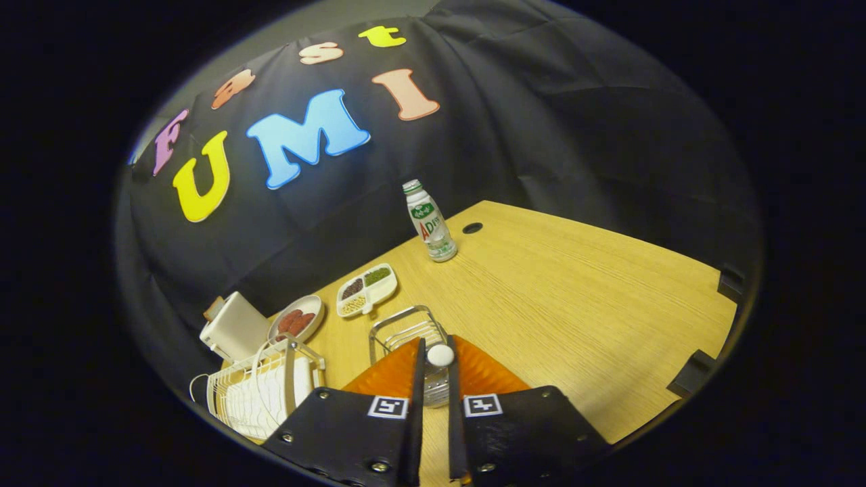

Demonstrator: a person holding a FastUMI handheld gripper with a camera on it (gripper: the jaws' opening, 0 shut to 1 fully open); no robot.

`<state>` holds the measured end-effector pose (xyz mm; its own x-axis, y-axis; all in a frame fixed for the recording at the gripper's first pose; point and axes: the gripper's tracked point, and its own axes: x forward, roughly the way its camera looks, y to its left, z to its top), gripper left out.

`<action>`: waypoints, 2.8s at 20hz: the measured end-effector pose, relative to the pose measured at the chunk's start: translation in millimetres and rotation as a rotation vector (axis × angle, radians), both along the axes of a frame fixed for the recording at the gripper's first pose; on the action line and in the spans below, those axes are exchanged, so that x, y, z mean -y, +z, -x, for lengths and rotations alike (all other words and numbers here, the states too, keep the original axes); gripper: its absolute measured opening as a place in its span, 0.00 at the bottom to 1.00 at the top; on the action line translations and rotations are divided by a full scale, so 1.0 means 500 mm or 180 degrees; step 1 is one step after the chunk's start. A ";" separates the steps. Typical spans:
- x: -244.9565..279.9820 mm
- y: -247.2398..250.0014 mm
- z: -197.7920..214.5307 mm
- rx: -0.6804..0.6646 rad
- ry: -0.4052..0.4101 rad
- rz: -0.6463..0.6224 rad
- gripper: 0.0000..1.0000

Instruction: Take the plate from the dish rack, then take the spoon from the basket and place it into the plate.

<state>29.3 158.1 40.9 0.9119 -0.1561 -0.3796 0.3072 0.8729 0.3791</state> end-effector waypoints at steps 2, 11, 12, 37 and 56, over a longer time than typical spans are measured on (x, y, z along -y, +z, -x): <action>-0.009 0.003 -0.009 -0.0028 0.0083 0.0149 0.08; -0.024 0.085 -0.011 -0.0227 0.0308 0.1080 0.08; -0.023 0.100 -0.006 -0.0224 0.0303 0.1155 0.08; -0.442 0.180 0.282 -0.0068 0.1825 0.1622 0.08; -0.512 0.037 0.253 -0.0375 0.2375 0.1482 0.48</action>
